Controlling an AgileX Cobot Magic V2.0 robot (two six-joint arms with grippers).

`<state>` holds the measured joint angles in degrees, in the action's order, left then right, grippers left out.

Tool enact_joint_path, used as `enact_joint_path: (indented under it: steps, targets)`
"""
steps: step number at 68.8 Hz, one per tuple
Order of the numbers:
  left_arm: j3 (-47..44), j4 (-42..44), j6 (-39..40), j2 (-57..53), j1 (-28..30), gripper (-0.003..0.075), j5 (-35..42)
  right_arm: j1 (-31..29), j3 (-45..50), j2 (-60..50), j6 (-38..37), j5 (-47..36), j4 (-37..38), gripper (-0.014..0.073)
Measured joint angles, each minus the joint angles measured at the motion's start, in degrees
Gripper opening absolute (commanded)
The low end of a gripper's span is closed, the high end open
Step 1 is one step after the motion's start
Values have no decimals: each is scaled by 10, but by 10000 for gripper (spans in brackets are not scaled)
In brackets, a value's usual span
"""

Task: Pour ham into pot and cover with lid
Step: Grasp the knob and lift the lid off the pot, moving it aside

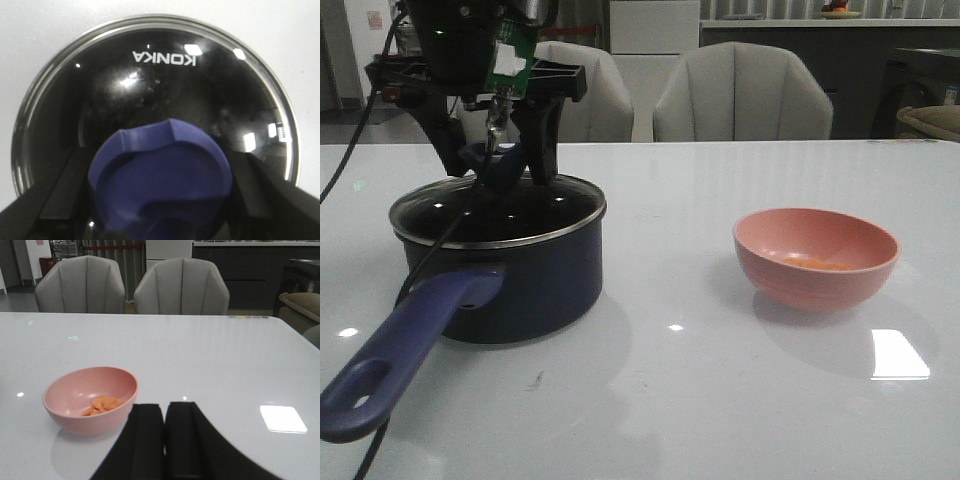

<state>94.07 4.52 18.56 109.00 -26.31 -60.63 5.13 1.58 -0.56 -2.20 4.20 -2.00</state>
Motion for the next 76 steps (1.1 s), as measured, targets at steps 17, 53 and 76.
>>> enact_joint_path:
  steps: [17,53,76]
  targets:
    - [3,0,0,2,0,404,0,0,0,0,0,0,0,146]
    - [73,21,-40,1,0,405,-66,0,0,0,0,0,0,146]
    - [73,22,-100,-34,48,404,-90,0,0,0,0,0,0,146]
